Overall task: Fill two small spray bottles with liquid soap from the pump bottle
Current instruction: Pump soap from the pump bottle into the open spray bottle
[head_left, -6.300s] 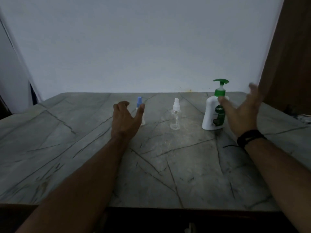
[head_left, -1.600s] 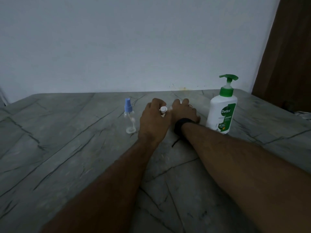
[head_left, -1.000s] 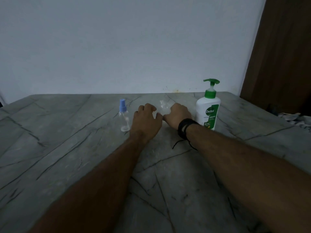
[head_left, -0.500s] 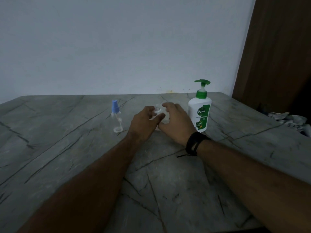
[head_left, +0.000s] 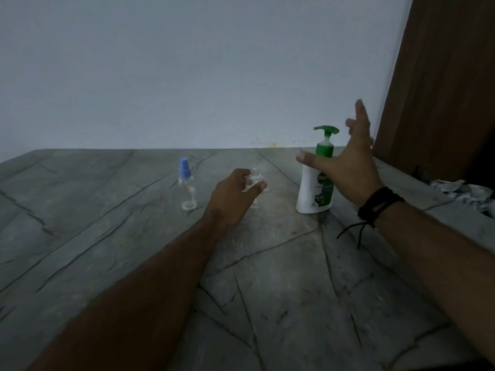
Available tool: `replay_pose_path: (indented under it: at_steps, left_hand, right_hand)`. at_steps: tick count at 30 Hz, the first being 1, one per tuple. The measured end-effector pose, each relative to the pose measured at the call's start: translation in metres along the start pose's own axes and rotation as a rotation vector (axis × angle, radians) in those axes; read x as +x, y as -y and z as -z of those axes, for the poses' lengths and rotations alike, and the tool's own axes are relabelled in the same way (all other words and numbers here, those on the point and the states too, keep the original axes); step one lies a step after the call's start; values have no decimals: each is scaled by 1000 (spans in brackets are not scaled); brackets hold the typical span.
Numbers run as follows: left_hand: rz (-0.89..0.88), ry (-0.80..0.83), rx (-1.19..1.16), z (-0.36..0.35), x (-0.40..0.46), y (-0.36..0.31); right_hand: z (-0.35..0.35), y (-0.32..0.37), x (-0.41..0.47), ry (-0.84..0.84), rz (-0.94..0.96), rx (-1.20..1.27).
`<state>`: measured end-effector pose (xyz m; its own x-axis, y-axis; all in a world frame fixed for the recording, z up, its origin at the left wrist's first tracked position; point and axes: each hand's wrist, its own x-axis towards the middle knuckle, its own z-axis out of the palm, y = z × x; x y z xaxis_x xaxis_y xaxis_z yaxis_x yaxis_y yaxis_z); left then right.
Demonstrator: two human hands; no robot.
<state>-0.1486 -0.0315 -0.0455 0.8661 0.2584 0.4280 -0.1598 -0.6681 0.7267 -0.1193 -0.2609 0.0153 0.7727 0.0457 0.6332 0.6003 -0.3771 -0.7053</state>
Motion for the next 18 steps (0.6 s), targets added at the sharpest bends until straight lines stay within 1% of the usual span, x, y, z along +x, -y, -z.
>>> replay_pose_path:
  at_steps: [2, 5, 11, 18]
  left_hand:
    - [-2, 2, -7, 0, 0, 0]
    - [-6, 8, -7, 0, 0, 1]
    - [1, 11, -13, 0, 0, 0]
    - [4, 15, -16, 0, 0, 0]
  right_hand:
    - [-4, -11, 2, 78, -63, 69]
    - [-13, -25, 1, 162, -54, 172]
    - [-20, -38, 4, 118, -5, 216]
    - [-14, -40, -1, 183, 17, 179]
